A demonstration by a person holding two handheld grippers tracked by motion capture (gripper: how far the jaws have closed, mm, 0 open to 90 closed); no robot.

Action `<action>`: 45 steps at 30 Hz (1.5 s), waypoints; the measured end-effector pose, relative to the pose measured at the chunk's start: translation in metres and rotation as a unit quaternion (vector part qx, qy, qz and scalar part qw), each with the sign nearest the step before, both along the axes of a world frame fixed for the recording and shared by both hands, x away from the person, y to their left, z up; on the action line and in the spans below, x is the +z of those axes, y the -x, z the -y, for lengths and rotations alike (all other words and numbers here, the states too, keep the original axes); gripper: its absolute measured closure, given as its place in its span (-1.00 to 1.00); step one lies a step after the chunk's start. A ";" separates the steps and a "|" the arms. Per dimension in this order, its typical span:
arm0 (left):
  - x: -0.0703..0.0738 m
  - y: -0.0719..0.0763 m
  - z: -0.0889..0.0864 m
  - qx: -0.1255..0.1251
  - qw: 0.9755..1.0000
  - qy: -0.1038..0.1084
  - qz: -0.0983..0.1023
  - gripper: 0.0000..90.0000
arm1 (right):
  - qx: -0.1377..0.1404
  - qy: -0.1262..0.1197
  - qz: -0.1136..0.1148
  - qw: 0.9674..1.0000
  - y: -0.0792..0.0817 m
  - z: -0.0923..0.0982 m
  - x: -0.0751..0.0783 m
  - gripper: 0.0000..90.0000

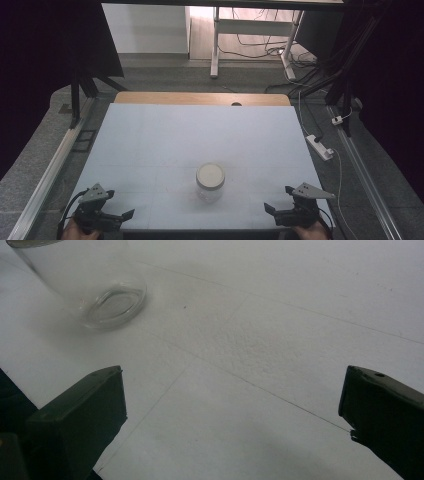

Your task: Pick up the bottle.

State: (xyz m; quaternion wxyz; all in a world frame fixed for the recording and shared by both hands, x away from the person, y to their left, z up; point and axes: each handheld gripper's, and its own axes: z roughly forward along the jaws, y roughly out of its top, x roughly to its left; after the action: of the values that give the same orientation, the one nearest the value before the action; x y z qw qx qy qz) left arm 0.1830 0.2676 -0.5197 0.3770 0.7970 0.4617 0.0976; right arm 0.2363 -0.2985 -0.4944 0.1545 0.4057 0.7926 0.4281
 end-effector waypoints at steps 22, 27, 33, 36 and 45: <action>0.006 -0.005 0.019 -0.080 0.995 0.041 0.045 -1.00 | 0.006 0.002 -0.005 1.000 -0.001 -0.001 0.000 -1.00; 0.006 -0.007 0.027 -0.090 0.994 0.029 0.055 -1.00 | 0.008 0.002 -0.006 1.000 -0.001 -0.001 -0.001 -1.00; 0.004 -0.012 0.032 -0.098 0.993 0.043 0.053 -1.00 | 0.009 0.001 -0.008 1.000 -0.001 -0.001 -0.001 -1.00; 0.004 -0.014 0.036 -0.103 0.992 0.044 0.052 -1.00 | 0.011 0.002 -0.008 1.000 -0.001 -0.001 -0.001 -1.00; 0.005 -0.025 0.053 -0.129 0.990 0.029 0.054 -1.00 | 0.014 0.008 -0.010 1.000 -0.002 -0.002 -0.001 -1.00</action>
State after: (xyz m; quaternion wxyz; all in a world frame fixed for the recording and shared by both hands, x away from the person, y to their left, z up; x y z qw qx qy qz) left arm 0.2080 0.2150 -0.5150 0.4343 0.8318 0.3367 0.0778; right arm 0.2381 -0.2963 -0.4955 0.1435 0.3982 0.8029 0.4199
